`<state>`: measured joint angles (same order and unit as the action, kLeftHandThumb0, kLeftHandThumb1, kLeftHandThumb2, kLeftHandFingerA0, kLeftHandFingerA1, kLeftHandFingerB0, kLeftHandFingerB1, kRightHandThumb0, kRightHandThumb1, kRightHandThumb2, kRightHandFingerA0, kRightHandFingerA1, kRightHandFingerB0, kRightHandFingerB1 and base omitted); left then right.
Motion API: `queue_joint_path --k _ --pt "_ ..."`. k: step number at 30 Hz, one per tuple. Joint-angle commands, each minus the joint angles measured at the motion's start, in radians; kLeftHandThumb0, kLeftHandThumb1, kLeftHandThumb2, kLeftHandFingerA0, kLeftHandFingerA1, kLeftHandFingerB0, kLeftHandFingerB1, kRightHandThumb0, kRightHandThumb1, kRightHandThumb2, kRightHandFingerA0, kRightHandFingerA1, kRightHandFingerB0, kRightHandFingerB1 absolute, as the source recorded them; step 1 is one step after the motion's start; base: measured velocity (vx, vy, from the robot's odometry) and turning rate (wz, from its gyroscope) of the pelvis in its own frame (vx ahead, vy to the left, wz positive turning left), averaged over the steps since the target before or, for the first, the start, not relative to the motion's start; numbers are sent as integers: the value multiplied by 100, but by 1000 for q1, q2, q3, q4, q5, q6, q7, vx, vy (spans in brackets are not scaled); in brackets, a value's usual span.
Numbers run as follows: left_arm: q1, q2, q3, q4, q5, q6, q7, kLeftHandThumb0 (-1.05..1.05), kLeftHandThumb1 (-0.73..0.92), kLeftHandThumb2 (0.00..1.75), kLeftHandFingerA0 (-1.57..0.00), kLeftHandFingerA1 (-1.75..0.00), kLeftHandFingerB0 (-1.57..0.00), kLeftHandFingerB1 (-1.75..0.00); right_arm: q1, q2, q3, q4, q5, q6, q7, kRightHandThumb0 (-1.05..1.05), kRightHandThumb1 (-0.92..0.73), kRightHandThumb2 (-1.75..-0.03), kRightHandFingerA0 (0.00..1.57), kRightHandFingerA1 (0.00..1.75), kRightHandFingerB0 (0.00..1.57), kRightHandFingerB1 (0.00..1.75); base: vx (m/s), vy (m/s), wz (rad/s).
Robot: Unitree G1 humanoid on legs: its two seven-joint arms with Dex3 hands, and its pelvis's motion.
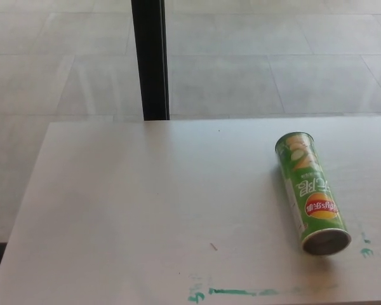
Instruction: Use the right hand as a fist to push the chips tray inside its container kept in the middle of the desk
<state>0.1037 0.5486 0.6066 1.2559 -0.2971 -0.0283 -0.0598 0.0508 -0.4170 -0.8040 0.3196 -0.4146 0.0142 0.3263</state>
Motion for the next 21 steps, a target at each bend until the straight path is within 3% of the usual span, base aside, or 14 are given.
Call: queue_joint_path --k 1,4,8,9,10,12,13,14,15,16,17,19,20,21 --pt "19 18 21 14 -26 10 12 -72 92 69 -55 -62 -44 -52 -134 89 -364 549 400 -182 -589 -67 -80 -68 70 144 41 100 0 0 0" --pt "17 24 4 17 -7 6 12 -72 92 71 -56 -61 -45 -49 -135 90 -372 567 408 -189 -581 -67 -80 -68 68 149 39 97 0 0 0" --pt "17 21 22 7 -29 13 -4 -71 92 70 -51 -63 -43 -51 -162 99 -464 625 513 -234 -542 -54 -83 -65 42 138 43 108 0 0 0" --pt "15 20 24 8 -31 13 1 -71 92 69 -52 -64 -45 -51 -172 101 -500 644 559 -237 -511 -58 -86 -65 32 129 30 109 0 0 0" --pt "17 18 27 9 -33 11 -1 -71 92 69 -50 -63 -44 -50 -170 98 -500 651 554 -213 -509 -64 -89 -66 35 144 22 109 0 0 0" --pt "20 16 30 10 -37 9 -9 -71 92 69 -50 -63 -44 -50 -168 88 -490 671 529 -196 -515 -64 -89 -66 35 144 22 109 0 0 0" --pt "15 20 20 14 -26 17 2 -71 92 70 -50 -60 -45 -49 -87 60 -344 639 363 -29 -440 -64 -92 -115 18 85 7 77 0 0 0" --pt "15 20 20 14 -25 17 5 -69 92 70 -50 -61 -43 -50 -161 73 -538 662 586 -9 -433 -68 -92 -78 8 64 0 93 0 0 0" --pt "11 18 15 12 -20 11 10 -69 92 69 -52 -61 -43 -50 -118 72 -435 665 475 -48 -413 -62 -92 -91 4 59 0 61 0 0 0" --pt "11 18 17 12 -21 11 8 -71 92 69 -52 -60 -46 -50 -130 74 -463 667 503 -40 -415 -67 -92 -70 6 50 0 41 0 0 0" --pt "9 19 13 14 -18 13 11 -70 92 70 -54 -60 -47 -51 -151 75 -483 674 522 -29 -444 -73 -70 -92 32 72 0 30 0 0 0" --pt "8 19 11 15 -15 13 14 -70 92 70 -54 -60 -47 -51 -151 70 -468 685 501 -37 -454 -73 -70 -92 32 72 0 30 0 0 0" --pt "9 19 11 14 -16 11 10 -70 92 69 -54 -61 -48 -52 -148 75 -436 681 474 -48 -440 -72 -72 -106 42 82 4 56 0 0 0" --pt "6 18 9 15 -13 11 13 -76 78 87 -53 -65 -44 -56 -176 93 -494 687 536 -115 -480 -66 -78 -63 33 93 26 81 0 0 0"
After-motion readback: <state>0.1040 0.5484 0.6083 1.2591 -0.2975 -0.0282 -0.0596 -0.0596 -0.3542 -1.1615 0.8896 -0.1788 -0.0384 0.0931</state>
